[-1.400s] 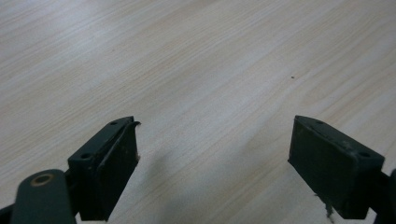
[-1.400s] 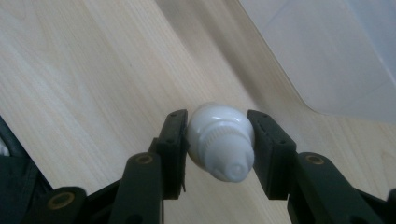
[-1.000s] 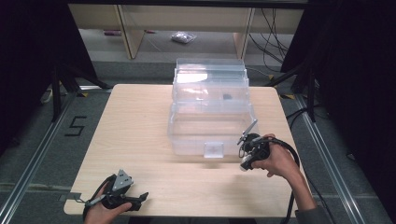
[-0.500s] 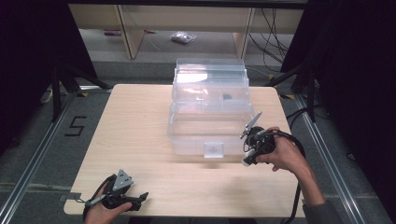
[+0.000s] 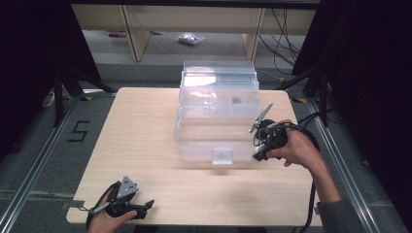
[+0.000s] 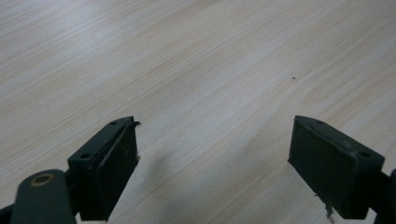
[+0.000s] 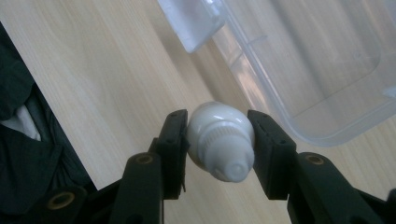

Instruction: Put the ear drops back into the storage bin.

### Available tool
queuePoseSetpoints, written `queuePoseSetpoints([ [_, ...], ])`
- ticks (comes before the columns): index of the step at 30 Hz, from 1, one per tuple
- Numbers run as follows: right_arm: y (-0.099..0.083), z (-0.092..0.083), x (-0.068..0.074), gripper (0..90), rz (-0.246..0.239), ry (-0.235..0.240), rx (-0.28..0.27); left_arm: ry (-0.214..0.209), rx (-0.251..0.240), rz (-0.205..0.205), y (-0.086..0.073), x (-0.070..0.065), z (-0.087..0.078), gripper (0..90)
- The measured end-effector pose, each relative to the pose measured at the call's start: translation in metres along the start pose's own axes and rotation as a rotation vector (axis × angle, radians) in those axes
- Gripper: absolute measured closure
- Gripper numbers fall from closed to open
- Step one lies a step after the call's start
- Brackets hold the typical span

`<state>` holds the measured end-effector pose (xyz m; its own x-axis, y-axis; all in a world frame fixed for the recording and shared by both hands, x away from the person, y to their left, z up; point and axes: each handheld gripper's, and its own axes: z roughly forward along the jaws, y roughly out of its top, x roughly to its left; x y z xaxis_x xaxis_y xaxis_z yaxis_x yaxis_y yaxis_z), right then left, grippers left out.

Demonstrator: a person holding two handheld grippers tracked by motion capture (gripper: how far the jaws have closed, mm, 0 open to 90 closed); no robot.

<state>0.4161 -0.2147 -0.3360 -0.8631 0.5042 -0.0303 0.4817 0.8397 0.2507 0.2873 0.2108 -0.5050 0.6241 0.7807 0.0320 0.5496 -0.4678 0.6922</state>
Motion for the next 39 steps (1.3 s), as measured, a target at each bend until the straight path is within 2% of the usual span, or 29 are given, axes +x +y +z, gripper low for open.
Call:
queuePoseSetpoints([
  [9,0.016,-0.012,-0.009,60.1,0.017,-0.014,0.001,0.001,-0.003,-0.002,0.000,0.000,0.000,15.0],
  [11,0.023,-0.016,-0.014,60.1,0.018,-0.032,0.001,0.003,0.000,-0.002,0.000,0.000,0.000,15.0],
  [16,0.029,-0.017,-0.022,60.1,0.034,-0.034,0.012,0.000,-0.005,-0.001,0.000,0.000,0.000,15.0],
  [17,0.032,-0.015,-0.027,60.2,0.035,-0.035,0.012,0.005,-0.003,-0.001,0.000,0.000,0.000,15.0],
  [19,0.033,-0.014,-0.029,60.2,0.038,-0.033,0.017,0.000,-0.005,-0.001,0.000,0.000,-0.001,15.0],
  [21,0.036,-0.010,-0.037,60.2,0.058,-0.037,0.030,0.000,-0.005,-0.003,0.000,0.000,-0.001,15.0],
  [26,0.039,-0.004,-0.047,60.2,0.081,-0.037,0.034,-0.001,-0.005,-0.002,0.000,0.001,-0.001,15.0],
  [27,0.040,-0.002,-0.049,60.2,0.101,-0.036,0.041,-0.001,-0.005,-0.002,0.000,0.000,-0.001,15.0],
  [30,0.041,0.003,-0.056,60.2,0.099,-0.033,0.035,0.000,-0.005,-0.003,0.000,0.000,-0.001,15.0],
  [31,0.042,0.006,-0.059,60.2,0.113,-0.035,0.036,-0.001,-0.005,-0.002,0.000,0.001,-0.001,15.0],
  [35,0.045,0.015,-0.066,60.2,0.135,-0.038,0.047,-0.001,-0.005,-0.001,0.000,0.000,-0.001,15.0],
  [38,0.046,0.019,-0.071,60.2,0.131,-0.041,0.051,-0.001,-0.003,0.000,0.000,0.001,-0.001,15.0],
  [39,0.046,0.020,-0.071,60.1,0.146,-0.038,0.056,-0.001,-0.004,-0.002,0.000,0.001,-0.001,15.0],
])
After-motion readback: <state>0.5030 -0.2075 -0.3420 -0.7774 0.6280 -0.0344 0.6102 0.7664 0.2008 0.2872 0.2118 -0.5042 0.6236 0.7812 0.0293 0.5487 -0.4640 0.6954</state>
